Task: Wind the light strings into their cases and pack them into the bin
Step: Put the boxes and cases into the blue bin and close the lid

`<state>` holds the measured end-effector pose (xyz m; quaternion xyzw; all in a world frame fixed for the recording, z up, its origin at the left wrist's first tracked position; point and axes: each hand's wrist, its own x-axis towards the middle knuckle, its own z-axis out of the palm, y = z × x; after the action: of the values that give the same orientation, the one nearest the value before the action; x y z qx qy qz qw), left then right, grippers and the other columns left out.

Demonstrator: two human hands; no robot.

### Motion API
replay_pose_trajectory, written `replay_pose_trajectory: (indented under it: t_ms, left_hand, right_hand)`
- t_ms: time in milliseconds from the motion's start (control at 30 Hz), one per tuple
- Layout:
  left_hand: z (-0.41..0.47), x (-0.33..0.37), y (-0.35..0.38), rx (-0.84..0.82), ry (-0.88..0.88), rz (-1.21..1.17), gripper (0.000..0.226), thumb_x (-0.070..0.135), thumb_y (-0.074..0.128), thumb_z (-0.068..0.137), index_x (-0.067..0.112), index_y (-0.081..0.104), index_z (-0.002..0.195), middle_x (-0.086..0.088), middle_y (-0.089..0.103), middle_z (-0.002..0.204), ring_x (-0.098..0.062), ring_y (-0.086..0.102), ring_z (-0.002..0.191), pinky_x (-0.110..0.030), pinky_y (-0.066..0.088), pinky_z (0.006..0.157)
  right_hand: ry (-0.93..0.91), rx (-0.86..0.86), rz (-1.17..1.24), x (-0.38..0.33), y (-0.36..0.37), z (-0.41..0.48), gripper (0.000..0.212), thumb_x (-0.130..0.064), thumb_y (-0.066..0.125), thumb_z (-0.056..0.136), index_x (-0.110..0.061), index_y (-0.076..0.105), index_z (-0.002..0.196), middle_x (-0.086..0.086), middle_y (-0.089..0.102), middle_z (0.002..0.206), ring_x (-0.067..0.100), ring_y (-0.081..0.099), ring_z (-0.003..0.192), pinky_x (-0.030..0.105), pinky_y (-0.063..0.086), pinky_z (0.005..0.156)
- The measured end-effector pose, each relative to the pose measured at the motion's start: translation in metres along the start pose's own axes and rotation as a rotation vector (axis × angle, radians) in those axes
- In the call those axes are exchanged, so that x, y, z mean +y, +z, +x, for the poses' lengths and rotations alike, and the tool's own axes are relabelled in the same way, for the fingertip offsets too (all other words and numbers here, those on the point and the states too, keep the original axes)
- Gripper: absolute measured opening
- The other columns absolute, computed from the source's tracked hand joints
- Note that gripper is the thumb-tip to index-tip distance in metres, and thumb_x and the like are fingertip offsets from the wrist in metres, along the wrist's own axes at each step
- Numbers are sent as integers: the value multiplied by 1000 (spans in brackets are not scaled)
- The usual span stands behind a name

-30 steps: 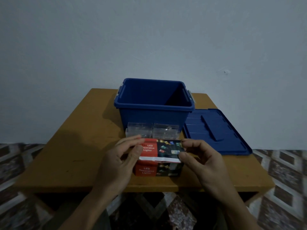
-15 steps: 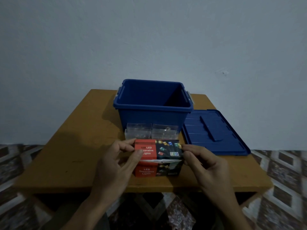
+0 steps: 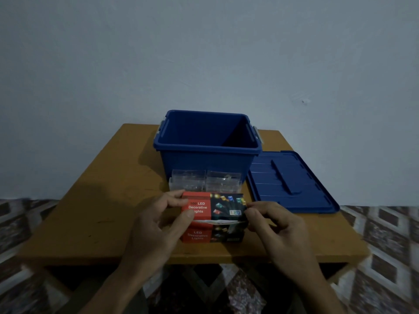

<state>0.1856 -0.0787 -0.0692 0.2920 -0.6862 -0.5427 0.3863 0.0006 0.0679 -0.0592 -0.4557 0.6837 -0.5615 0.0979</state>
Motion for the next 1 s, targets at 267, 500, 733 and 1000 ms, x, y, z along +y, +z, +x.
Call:
replay_pose_trajectory:
  t_ms: [267, 500, 733, 1000]
  left_hand:
    - [1, 8, 3, 29, -75, -9, 33, 40, 69, 72, 25, 65, 102, 10, 62, 122, 4, 64, 101, -21, 58, 63]
    - [2, 10, 7, 69, -236, -23, 14, 34, 60, 94, 28, 60, 107, 5, 66, 112, -7, 66, 92, -27, 54, 67]
    - [2, 19, 7, 79, -274, -17, 15, 31, 57, 98, 20, 62, 106, 2, 67, 103, -1, 69, 78, -18, 52, 53]
    - [-1, 23, 1, 7, -336, 138, 25, 49, 52, 96, 29, 64, 103, 7, 70, 95, -8, 69, 77, -24, 54, 63]
  right_hand:
    - [287, 43, 205, -3, 8, 8, 15, -17, 73, 87, -7, 67, 77, -1, 74, 84, 13, 70, 81, 28, 57, 67]
    - [507, -56, 347, 1, 3, 12, 25, -39, 78, 71, -16, 69, 73, 16, 75, 92, 42, 68, 95, 48, 55, 79]
    - [451, -38, 142, -13, 9, 15, 34, -42, 66, 89, -9, 64, 92, 9, 72, 92, 27, 69, 88, 48, 59, 79]
    - [496, -21, -83, -18, 22, 13, 25, -45, 56, 96, -21, 61, 92, -2, 69, 91, 15, 66, 84, 38, 59, 75]
